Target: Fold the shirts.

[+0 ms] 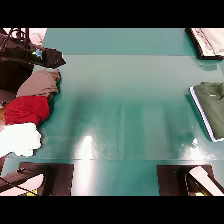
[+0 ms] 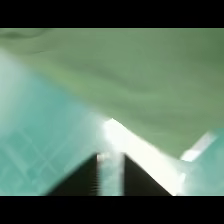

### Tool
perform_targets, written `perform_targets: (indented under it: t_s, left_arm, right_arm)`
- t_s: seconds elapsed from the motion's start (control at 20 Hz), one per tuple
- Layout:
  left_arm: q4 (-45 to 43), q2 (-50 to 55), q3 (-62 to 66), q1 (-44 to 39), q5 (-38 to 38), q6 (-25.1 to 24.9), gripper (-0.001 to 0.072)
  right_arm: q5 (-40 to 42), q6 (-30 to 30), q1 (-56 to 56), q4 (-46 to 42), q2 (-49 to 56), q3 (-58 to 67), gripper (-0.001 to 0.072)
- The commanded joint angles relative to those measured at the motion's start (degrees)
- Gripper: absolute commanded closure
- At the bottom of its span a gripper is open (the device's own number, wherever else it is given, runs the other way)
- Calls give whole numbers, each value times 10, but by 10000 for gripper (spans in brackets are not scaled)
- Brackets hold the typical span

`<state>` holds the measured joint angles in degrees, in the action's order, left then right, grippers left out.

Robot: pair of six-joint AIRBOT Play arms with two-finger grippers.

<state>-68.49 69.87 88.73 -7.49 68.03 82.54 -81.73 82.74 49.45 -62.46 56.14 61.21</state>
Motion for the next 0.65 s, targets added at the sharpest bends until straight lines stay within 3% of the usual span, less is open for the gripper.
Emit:
perform_targets:
  t_s: [0.0, 0.3, 0.6]
  left_arm:
    - [0, 0, 0, 0, -2, 0, 681]
    - [0, 0, 0, 0, -3, 0, 681]
    - [0, 0, 0, 0, -3, 0, 681]
  right_arm:
    - [7, -5, -112, 26, -32, -2, 695]
    - [24, -4, -306, 25, -61, -2, 696]
    - [23, -3, -394, 25, -54, -2, 697]
